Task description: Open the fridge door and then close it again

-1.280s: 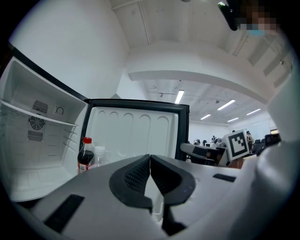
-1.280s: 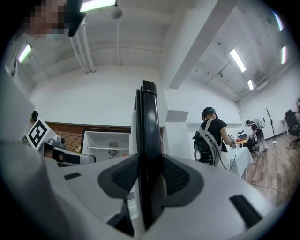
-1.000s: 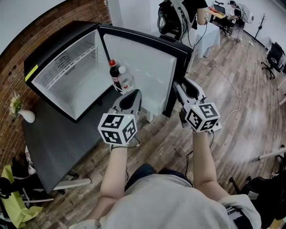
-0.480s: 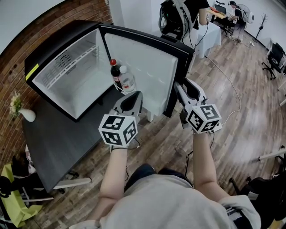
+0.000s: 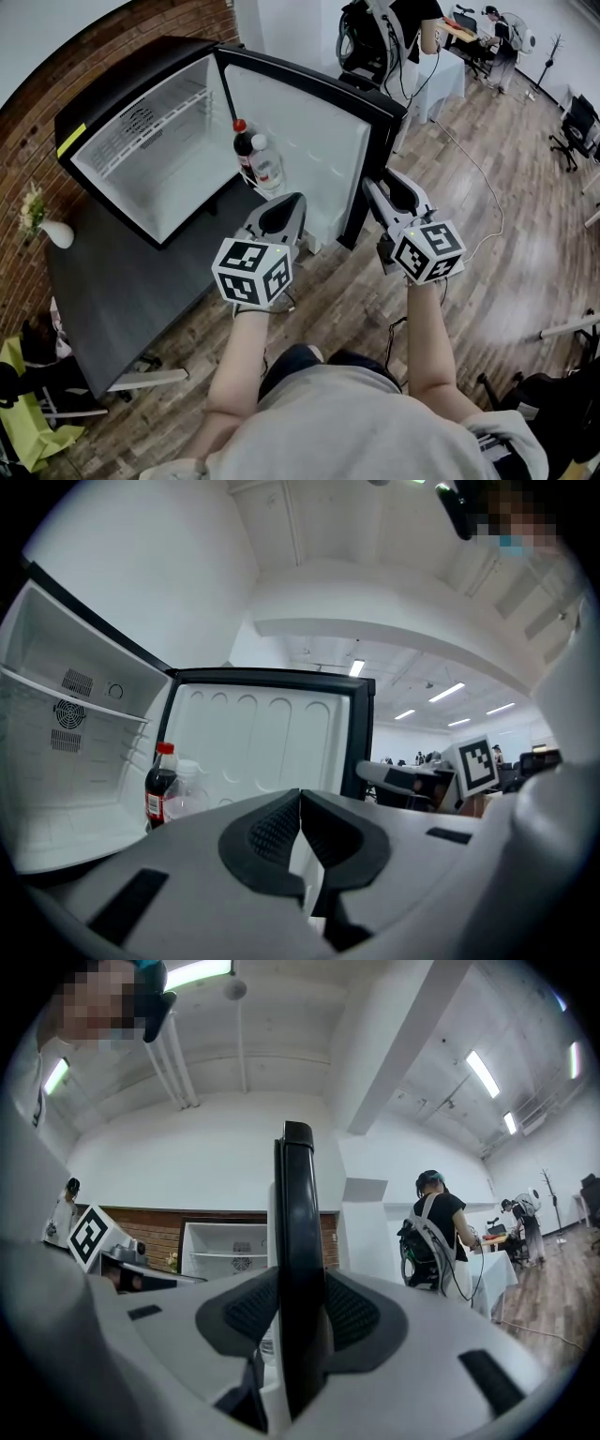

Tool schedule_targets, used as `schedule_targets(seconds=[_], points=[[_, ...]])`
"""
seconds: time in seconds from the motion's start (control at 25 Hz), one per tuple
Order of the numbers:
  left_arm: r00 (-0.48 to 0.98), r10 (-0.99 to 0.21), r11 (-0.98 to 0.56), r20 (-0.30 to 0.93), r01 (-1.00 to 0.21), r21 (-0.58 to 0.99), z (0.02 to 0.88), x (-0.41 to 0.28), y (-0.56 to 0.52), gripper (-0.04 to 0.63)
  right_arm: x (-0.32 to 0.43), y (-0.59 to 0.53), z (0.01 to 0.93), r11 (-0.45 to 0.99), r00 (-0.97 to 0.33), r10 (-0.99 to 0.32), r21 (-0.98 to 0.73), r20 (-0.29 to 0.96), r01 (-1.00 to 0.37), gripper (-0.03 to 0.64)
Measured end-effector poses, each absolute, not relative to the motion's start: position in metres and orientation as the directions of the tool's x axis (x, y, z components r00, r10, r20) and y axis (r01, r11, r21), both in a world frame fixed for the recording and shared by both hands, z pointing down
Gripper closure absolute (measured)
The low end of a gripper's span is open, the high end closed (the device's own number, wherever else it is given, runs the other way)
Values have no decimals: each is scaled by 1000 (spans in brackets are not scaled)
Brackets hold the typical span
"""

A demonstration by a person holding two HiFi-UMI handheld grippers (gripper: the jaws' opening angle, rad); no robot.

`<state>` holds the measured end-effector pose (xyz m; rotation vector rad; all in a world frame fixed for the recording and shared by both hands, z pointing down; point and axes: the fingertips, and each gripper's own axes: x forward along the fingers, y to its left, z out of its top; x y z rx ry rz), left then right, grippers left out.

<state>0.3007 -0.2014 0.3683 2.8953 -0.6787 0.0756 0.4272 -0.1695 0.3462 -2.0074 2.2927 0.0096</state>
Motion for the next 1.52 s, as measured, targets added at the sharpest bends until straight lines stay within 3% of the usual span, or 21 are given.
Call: schedule_targets(seconds=[0.92, 1.28, 1.52], points=[[833, -544, -812, 99, -553, 186, 380, 214, -205, 588, 311, -155, 350, 398, -395, -917, -66, -47, -915, 442], [769, -631, -746, 107, -638, 189, 381, 168, -217, 588, 239, -167, 348, 544, -543, -839, -14, -23, -839, 377], [707, -700, -682, 103, -705, 194, 384, 139, -225, 588, 193, -170, 350, 657, -658, -753, 30, -15, -753, 385]])
